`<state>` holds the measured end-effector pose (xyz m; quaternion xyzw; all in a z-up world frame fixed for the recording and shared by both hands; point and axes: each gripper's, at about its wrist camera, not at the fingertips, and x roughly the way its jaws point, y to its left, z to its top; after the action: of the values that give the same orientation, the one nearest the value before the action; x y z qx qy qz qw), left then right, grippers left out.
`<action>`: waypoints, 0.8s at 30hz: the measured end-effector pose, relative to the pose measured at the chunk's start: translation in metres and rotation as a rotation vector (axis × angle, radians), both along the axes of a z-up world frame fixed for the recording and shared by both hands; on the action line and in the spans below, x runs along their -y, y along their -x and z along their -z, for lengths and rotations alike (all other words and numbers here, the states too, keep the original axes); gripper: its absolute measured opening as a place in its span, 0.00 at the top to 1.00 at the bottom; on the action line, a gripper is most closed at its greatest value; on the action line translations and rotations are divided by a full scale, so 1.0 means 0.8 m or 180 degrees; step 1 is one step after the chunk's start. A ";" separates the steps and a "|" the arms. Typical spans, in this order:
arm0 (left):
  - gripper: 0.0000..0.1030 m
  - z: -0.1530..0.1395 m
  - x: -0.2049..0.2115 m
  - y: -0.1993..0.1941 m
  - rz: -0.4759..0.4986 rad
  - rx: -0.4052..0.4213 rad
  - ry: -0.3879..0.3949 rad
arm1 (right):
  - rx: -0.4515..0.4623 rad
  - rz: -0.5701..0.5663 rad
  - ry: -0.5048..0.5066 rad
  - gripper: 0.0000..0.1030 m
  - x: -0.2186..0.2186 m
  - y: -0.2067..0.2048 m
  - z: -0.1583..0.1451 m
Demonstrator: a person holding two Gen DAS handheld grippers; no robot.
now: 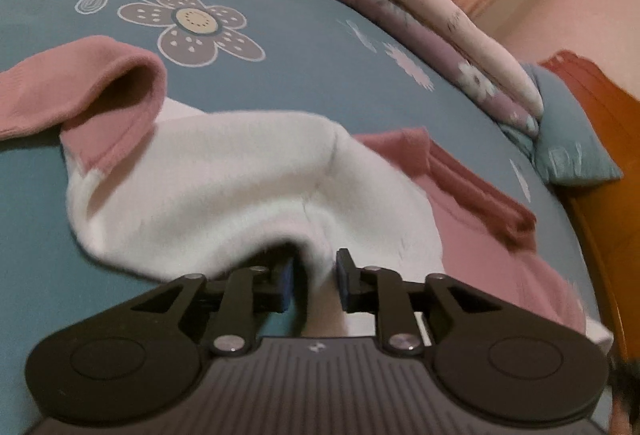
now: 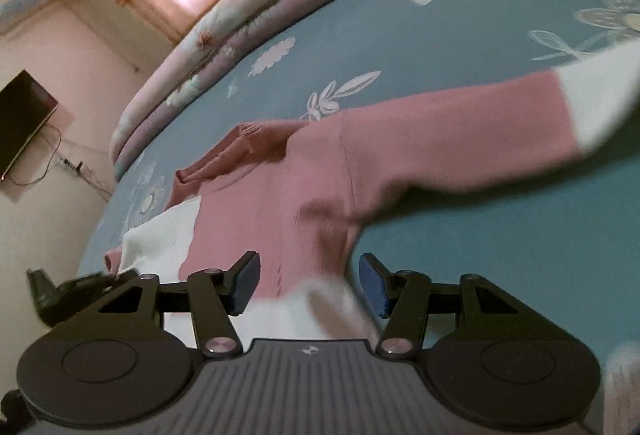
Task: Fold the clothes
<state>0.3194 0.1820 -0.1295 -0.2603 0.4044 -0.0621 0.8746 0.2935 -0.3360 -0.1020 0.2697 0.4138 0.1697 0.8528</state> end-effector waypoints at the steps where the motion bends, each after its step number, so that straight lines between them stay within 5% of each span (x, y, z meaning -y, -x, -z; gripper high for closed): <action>1: 0.73 -0.001 0.001 0.003 0.0056 -0.0009 0.0009 | -0.0037 0.0031 0.0014 0.42 0.000 -0.013 0.006; 5: 0.69 0.001 0.006 0.009 0.0197 -0.0045 -0.0011 | -0.0177 0.0202 0.0270 0.42 -0.005 -0.044 0.029; 10: 0.68 0.006 0.009 -0.001 0.0234 -0.0010 0.0043 | -0.0004 0.0259 0.0188 0.45 -0.015 -0.056 0.039; 12: 0.71 0.006 0.012 -0.003 0.0164 0.0031 -0.0013 | 0.0024 0.0223 0.0280 0.81 -0.024 -0.060 0.040; 13: 0.71 0.006 0.016 -0.004 0.0141 0.0046 -0.0074 | 0.0031 0.0214 0.0379 0.84 -0.028 -0.061 0.038; 17: 0.76 -0.005 0.029 -0.007 0.0037 0.0164 -0.0569 | 0.0227 0.0291 0.0737 0.86 -0.026 -0.066 0.023; 24: 0.80 -0.011 0.016 -0.041 -0.0046 0.0147 -0.0647 | 0.0465 0.0250 0.1311 0.86 -0.023 -0.096 -0.011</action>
<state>0.3525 0.1691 -0.1204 -0.1716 0.3864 -0.0204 0.9060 0.3702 -0.3176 -0.0935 0.0928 0.3660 0.0674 0.9235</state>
